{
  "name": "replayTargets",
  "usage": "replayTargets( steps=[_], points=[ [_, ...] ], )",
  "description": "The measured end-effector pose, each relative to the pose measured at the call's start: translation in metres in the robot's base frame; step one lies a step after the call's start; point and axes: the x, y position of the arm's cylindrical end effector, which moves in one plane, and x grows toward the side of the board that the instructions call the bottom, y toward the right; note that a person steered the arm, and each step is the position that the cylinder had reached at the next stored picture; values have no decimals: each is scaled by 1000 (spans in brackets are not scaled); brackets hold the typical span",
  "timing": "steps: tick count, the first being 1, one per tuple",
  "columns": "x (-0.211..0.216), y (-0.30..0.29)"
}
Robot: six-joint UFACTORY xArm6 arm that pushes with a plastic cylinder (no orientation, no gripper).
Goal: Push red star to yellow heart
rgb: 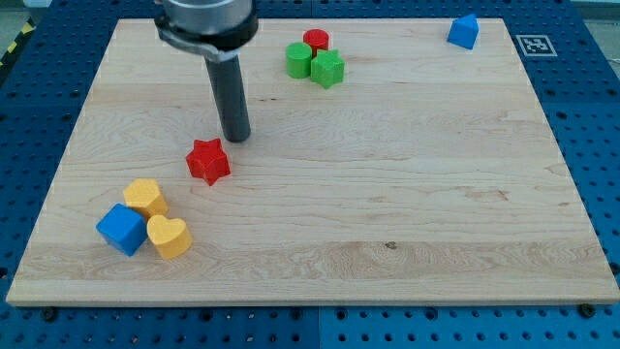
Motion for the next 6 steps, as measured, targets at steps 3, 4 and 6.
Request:
replayTargets(
  steps=[3,4,6],
  points=[
    [55,-10],
    [78,-15],
    [88,-15]
  ],
)
